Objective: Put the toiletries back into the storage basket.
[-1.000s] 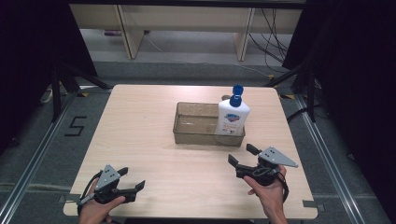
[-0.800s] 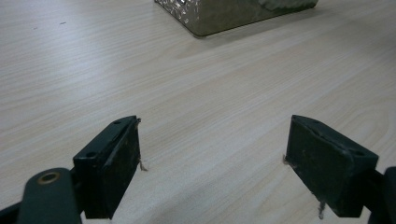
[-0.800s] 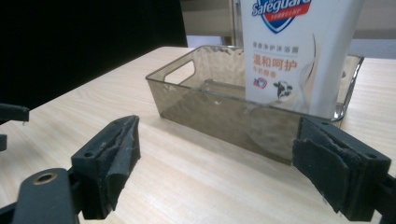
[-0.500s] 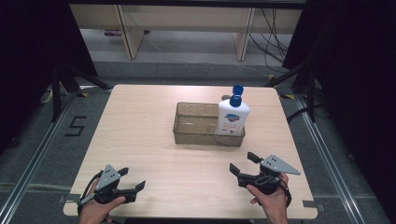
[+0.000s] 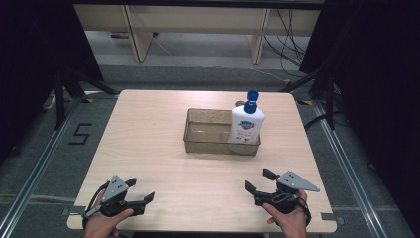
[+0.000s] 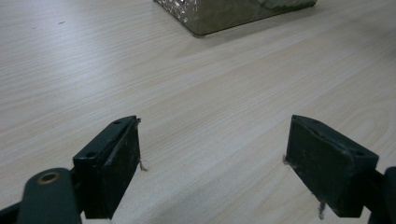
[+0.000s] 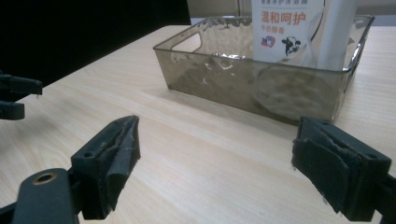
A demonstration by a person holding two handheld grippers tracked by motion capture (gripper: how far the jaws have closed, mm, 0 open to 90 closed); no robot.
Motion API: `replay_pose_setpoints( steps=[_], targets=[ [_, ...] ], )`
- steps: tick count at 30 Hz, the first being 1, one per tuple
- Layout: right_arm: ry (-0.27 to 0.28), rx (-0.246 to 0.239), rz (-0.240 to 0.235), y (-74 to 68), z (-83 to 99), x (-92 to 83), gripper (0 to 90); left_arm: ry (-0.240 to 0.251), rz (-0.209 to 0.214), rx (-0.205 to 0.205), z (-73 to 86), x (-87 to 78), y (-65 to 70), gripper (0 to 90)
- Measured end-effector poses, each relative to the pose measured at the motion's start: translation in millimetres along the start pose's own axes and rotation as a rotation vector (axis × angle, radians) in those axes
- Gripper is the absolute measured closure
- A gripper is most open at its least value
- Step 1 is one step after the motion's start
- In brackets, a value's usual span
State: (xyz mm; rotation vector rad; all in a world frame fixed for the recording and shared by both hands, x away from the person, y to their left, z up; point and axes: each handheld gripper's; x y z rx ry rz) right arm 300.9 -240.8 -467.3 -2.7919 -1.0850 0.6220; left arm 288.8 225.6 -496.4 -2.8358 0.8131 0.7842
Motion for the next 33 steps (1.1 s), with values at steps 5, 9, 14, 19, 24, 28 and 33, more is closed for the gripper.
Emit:
replay_pose_setpoints(
  steps=[5, 9, 14, 19, 24, 28, 33],
  targets=[
    [-0.02, -0.004, -0.013, -3.0, 4.3, -1.2, 15.3, -0.001, -0.003, -0.001, 0.0, -0.2, 0.0, 17.1],
    [-0.04, -0.036, -0.005, -5.4, 5.7, -2.5, 15.4, 0.001, -0.001, -0.001, 0.0, 0.0, -0.2, 17.1],
    [-0.051, 0.0, -0.022, -9.8, 9.2, -4.3, 15.4, 0.001, -0.001, -0.003, 0.1, 0.3, -0.2, 17.1],
    [-0.066, -0.04, -0.012, -6.3, 11.6, -6.3, 15.4, 0.001, 0.0, -0.005, 0.3, 0.5, -0.2, 17.1],
    [-0.08, -0.029, -0.022, -6.0, 13.2, -5.3, 15.3, 0.001, 0.001, -0.005, 0.2, 0.5, 0.1, 17.1],
    [-0.078, -0.03, -0.022, -6.1, 13.8, -4.3, 15.3, 0.0, 0.001, -0.004, 0.1, 0.3, 0.0, 17.1],
    [-0.093, -0.043, -0.017, -5.9, 13.5, -4.8, 15.4, 0.001, 0.0, -0.003, 0.0, 0.1, -0.1, 17.1]
  ],
)
Point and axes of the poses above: each handheld gripper's, and its own axes: x roughly forward along the jaws, z roughly out of its underside, y roughly to its right, and after that the axes turned 4 degrees about -z, right-handed
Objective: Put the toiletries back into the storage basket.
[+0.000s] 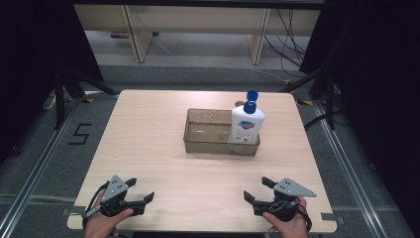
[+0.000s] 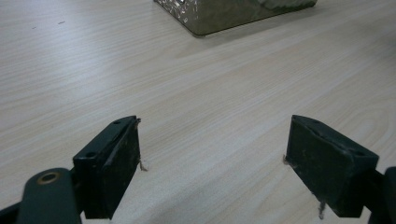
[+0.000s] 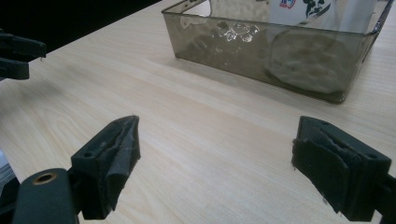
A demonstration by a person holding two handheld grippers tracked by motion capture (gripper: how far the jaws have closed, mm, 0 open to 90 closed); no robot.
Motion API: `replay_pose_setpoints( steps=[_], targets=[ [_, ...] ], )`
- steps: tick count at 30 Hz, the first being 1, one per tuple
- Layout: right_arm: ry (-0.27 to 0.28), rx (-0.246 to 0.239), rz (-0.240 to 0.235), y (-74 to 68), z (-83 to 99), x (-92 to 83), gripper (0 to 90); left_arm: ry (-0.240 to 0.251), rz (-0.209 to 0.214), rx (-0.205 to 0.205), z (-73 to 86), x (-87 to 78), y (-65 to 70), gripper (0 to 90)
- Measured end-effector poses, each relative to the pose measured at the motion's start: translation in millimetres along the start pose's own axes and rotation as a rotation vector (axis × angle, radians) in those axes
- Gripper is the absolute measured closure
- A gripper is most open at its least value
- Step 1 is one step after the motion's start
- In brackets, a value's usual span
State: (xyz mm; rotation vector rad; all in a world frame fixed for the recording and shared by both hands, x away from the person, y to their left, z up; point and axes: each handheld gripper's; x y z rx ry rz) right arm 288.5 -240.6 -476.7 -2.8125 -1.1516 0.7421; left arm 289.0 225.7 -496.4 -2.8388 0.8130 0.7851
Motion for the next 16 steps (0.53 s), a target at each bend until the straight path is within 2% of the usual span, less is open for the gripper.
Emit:
replay_pose_setpoints(
  steps=[12, 13, 16],
  targets=[
    [0.004, 0.003, 0.001, 0.2, 0.2, 0.8, 15.4, -0.001, -0.003, 0.003, -0.3, -0.5, 0.4, 17.1],
    [0.011, 0.022, -0.017, 0.4, 0.1, 1.0, 15.3, -0.001, -0.003, 0.003, -0.3, -0.5, 0.5, 17.1],
    [0.009, 0.011, 0.003, 2.9, -0.2, -1.0, 15.4, -0.002, -0.003, 0.003, -0.3, -0.5, 0.6, 17.1]
  ],
)
Point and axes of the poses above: each handheld gripper's, and its own axes: x roughly forward along the jaws, z roughly out of its underside, y roughly to its right, and after that the axes turned 4 degrees about -z, right-handed
